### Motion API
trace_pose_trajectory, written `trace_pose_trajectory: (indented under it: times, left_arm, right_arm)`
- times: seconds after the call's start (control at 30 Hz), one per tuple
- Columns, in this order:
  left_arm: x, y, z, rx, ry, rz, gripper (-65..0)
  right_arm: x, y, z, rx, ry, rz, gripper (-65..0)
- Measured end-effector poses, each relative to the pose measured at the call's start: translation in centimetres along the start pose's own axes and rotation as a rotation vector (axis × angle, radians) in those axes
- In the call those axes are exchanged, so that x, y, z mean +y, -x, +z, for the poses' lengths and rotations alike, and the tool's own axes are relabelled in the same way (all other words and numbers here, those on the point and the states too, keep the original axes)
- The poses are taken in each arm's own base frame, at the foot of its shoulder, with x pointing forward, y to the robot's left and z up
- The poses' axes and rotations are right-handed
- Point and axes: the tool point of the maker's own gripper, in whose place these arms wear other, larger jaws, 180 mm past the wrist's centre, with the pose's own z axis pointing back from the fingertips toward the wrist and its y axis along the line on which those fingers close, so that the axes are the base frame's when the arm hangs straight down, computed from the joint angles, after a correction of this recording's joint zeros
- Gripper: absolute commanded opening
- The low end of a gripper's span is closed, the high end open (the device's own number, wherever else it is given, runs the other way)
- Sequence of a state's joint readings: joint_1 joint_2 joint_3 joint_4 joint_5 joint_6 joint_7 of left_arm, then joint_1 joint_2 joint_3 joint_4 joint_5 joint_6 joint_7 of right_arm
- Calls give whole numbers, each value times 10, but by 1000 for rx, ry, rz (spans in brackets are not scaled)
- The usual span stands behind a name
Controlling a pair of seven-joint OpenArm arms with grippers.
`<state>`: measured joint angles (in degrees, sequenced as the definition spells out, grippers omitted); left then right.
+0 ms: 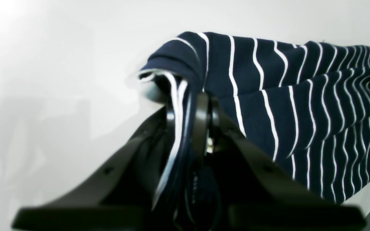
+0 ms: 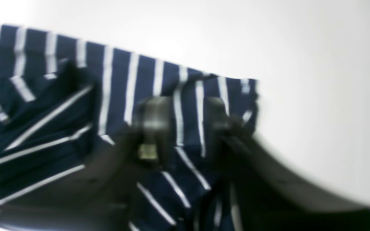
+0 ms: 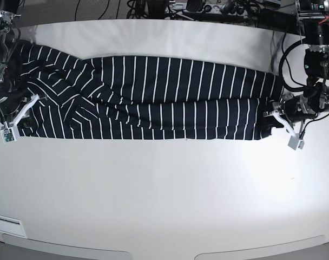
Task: Fold the T-shirt properly
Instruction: 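Fold the strip end held by the left gripper toward the right gripper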
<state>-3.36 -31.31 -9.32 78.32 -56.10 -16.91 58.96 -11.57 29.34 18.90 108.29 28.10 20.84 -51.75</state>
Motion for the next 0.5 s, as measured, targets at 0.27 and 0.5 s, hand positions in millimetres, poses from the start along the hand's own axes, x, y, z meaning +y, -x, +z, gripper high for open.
trace_pose_trajectory:
  times: [0.27,0.5]
  left_arm:
    - [-18,12,11,63,142,-41,-650]
    - [-57,16,19,68,373,-59,-650]
  right_arm:
    - [5,53,-30,82,-39,-61,-650]
    - [0,89,-51,141,-78,-180,-650]
